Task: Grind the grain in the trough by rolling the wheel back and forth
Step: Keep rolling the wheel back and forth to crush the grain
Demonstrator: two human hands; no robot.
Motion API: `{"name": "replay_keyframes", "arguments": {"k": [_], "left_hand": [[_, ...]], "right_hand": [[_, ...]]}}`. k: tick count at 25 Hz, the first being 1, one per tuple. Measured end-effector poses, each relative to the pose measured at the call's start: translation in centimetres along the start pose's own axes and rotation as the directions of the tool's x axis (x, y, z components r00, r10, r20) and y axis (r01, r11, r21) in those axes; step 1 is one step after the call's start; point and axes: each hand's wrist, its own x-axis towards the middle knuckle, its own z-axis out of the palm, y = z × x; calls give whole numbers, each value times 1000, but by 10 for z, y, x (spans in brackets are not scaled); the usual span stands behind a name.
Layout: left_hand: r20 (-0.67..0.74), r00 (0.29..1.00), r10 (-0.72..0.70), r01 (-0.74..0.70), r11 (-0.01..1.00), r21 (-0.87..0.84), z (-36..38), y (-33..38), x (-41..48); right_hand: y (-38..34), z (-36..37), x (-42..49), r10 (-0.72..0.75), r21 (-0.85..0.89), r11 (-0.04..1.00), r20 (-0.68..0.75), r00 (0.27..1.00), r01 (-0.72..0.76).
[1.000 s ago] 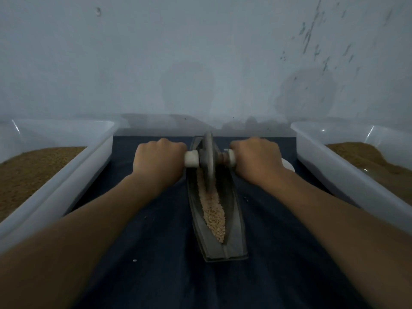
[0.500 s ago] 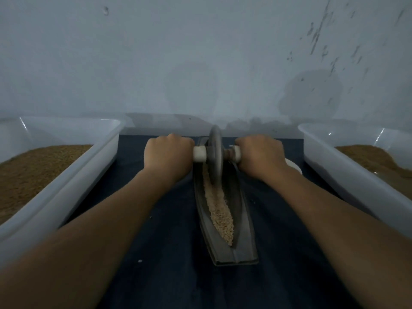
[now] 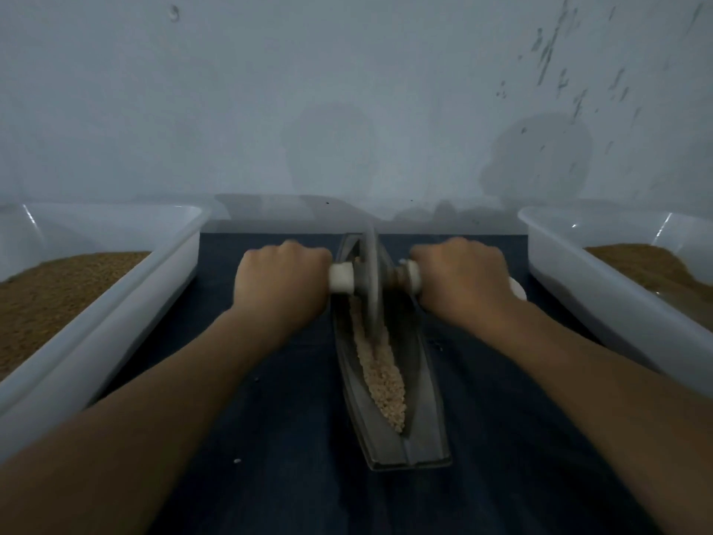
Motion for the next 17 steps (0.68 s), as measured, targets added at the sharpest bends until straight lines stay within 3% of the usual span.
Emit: {"name": "replay_keyframes", "arguments": {"k": [4, 10, 13, 17], "left_hand": [[102, 994, -36, 44, 996, -79, -1, -4, 19], [-232, 960, 154, -160, 987, -5, -19, -5, -45], [-33, 993, 110, -107, 992, 65, -8, 1, -25], [2, 998, 56, -55, 994, 90, -3, 2, 32]], "right_hand": [[-2, -4, 28, 28, -1, 1000, 95, 995, -28], [8, -17, -56, -108, -61, 993, -126, 986, 101], [8, 1, -34, -37, -10, 999, -57, 998, 36], [5, 18, 23, 83, 107, 990, 73, 994, -91]]}}
